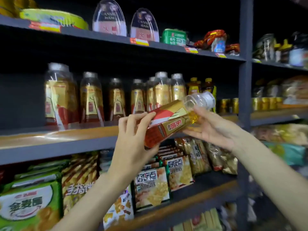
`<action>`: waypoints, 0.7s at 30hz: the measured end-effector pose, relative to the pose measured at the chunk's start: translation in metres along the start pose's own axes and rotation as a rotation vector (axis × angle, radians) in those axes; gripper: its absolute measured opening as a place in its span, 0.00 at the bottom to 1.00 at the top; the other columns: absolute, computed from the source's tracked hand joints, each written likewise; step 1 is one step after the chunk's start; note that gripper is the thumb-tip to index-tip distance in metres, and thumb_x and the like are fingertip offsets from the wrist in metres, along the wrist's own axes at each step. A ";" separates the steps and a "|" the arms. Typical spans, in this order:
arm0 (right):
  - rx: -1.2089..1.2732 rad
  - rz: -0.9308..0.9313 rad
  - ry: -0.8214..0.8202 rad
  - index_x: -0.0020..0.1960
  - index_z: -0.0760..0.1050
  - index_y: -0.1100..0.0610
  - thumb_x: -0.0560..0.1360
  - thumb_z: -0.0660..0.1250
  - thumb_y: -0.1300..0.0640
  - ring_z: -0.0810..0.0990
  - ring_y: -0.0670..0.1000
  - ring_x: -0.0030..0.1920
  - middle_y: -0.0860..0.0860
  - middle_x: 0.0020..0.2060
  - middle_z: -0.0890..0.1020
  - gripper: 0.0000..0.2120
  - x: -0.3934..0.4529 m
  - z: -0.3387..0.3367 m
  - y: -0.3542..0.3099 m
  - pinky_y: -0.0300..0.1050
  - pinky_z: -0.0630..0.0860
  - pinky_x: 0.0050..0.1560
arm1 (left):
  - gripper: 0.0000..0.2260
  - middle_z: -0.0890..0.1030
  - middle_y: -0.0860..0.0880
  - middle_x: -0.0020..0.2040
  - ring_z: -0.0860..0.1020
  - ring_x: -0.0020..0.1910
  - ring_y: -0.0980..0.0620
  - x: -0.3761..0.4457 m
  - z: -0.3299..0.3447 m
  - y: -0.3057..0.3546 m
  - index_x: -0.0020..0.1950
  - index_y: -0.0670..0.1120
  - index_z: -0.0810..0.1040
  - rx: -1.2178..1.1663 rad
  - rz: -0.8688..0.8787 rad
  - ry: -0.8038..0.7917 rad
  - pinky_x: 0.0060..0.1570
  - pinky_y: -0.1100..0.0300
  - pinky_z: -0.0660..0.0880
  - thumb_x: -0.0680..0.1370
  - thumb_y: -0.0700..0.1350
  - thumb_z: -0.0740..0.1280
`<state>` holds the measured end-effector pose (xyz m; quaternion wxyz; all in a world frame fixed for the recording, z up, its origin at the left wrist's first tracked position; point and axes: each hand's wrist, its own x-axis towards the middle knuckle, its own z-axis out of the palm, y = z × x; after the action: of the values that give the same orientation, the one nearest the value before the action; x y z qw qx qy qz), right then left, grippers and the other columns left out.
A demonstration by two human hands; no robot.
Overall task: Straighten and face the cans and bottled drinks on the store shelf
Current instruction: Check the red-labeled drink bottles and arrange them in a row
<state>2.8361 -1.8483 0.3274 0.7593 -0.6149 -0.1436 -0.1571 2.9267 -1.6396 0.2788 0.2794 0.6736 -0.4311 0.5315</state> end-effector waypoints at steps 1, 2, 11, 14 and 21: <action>-0.019 0.000 0.025 0.46 0.84 0.56 0.45 0.85 0.52 0.83 0.57 0.52 0.57 0.51 0.84 0.30 -0.006 -0.009 0.003 0.49 0.81 0.44 | 0.35 0.66 0.48 0.59 0.64 0.58 0.48 -0.004 0.007 0.006 0.67 0.46 0.65 -0.030 0.004 -0.016 0.56 0.56 0.65 0.64 0.45 0.77; -0.038 0.011 0.051 0.48 0.84 0.56 0.47 0.85 0.51 0.82 0.58 0.53 0.57 0.52 0.83 0.30 -0.015 -0.018 0.004 0.49 0.81 0.45 | 0.34 0.66 0.48 0.59 0.63 0.58 0.48 -0.008 0.014 0.012 0.67 0.46 0.65 -0.061 0.015 -0.036 0.56 0.56 0.65 0.65 0.46 0.76; -0.345 0.053 0.434 0.57 0.74 0.50 0.63 0.71 0.48 0.84 0.49 0.47 0.47 0.49 0.84 0.23 -0.124 -0.119 -0.022 0.46 0.81 0.39 | 0.34 0.72 0.46 0.55 0.70 0.55 0.49 -0.039 0.125 0.137 0.64 0.44 0.67 -0.597 -0.153 -0.389 0.51 0.63 0.65 0.64 0.58 0.69; -0.419 0.196 0.482 0.67 0.67 0.47 0.63 0.71 0.47 0.84 0.51 0.47 0.47 0.60 0.77 0.33 -0.172 -0.179 -0.014 0.48 0.81 0.38 | 0.32 0.72 0.49 0.57 0.72 0.54 0.52 -0.077 0.178 0.198 0.62 0.48 0.64 -0.748 -0.250 -0.677 0.45 0.65 0.65 0.65 0.54 0.75; -0.478 0.727 0.511 0.61 0.72 0.59 0.68 0.72 0.61 0.84 0.52 0.48 0.52 0.56 0.80 0.22 -0.303 -0.383 0.074 0.50 0.83 0.44 | 0.38 0.69 0.45 0.64 0.69 0.63 0.48 -0.203 0.348 0.349 0.69 0.42 0.61 -0.773 -0.288 -1.182 0.53 0.66 0.63 0.66 0.48 0.77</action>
<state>2.6004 -2.1897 0.0593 0.6136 -0.7238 0.3106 -0.0567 2.7726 -2.0370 -0.0415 0.2851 0.7517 -0.5744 -0.1543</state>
